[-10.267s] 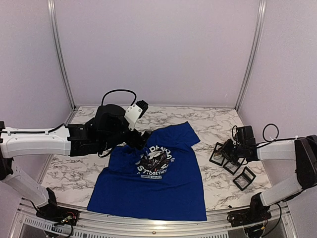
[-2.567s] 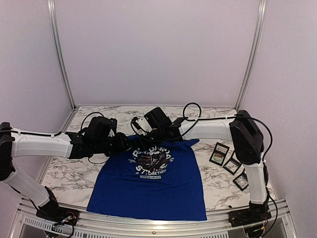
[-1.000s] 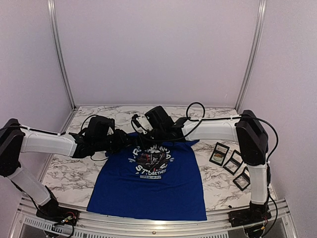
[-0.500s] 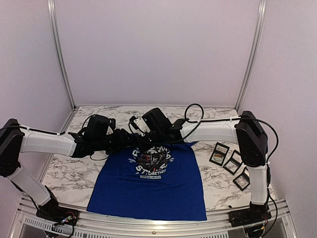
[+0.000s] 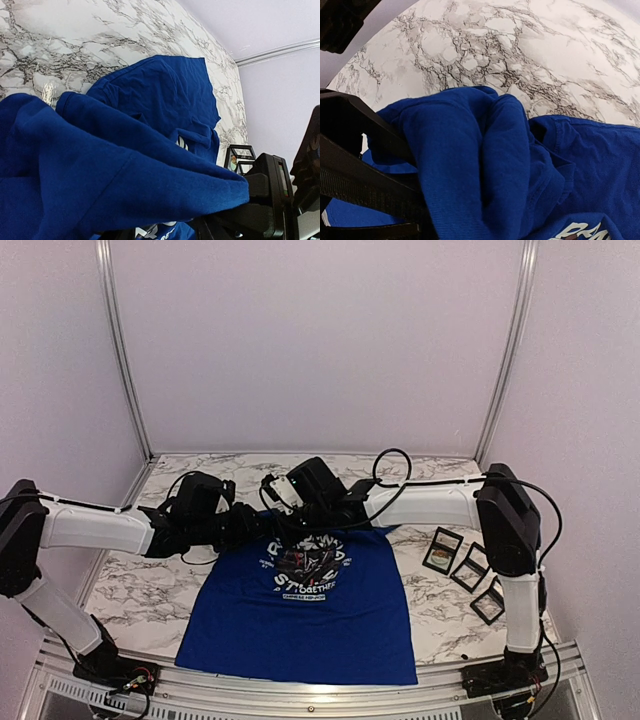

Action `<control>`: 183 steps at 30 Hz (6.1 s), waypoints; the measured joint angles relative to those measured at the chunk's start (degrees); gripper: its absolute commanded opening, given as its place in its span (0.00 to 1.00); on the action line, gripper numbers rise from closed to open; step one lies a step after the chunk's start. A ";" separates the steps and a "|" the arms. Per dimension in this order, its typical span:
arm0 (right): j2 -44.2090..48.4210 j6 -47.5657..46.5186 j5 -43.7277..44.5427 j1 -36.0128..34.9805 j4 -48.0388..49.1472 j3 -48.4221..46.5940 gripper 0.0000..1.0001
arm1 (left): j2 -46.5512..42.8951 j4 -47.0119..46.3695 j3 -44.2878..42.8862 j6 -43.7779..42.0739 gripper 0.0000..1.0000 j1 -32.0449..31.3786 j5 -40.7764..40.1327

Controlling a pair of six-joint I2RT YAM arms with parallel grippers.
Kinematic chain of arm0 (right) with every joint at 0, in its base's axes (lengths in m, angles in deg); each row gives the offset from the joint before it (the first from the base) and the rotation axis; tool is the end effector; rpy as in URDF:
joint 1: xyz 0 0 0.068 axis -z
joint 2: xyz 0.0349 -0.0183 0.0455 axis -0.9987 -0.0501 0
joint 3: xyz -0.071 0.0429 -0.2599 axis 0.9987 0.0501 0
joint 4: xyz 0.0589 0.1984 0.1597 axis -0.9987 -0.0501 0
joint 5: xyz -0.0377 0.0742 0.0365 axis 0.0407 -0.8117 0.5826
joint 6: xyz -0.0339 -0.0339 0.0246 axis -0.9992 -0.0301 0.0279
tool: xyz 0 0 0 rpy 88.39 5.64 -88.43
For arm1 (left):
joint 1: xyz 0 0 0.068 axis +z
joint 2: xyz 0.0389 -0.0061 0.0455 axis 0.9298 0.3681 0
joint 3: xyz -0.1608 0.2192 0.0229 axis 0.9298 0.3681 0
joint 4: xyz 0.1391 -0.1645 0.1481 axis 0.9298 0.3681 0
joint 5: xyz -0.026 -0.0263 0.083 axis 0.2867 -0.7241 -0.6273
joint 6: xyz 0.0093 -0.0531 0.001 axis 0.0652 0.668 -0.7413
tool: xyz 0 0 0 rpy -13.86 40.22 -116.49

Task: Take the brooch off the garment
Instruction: Pick up the brooch from the crumpled clothing, then pass from the left arm to the right

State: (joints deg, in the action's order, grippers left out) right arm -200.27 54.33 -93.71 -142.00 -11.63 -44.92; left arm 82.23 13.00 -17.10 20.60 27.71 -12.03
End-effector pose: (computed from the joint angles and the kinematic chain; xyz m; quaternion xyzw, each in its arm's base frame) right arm 0.2731 0.3944 0.2053 -0.3440 0.8428 0.2672 0.3160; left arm 0.2440 -0.2145 0.2046 -0.0964 0.8464 -0.4222 0.3100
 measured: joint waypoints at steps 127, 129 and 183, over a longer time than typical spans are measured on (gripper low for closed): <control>4.96 42.75 -37.05 11.78 31.52 18.67 0.33 | 4.26 -33.33 11.04 11.82 0.00 4.92 22.25; 4.61 43.17 -37.24 11.82 32.04 18.67 0.30 | 4.22 -33.31 11.04 11.52 0.00 4.92 22.27; 3.08 49.94 -45.11 12.61 51.60 23.58 0.00 | 2.58 -34.93 13.57 11.72 0.25 7.23 24.74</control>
State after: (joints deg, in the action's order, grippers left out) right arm -197.18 104.27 -138.82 -129.39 39.98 -21.34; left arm 84.81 -21.93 -3.53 32.31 34.95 12.72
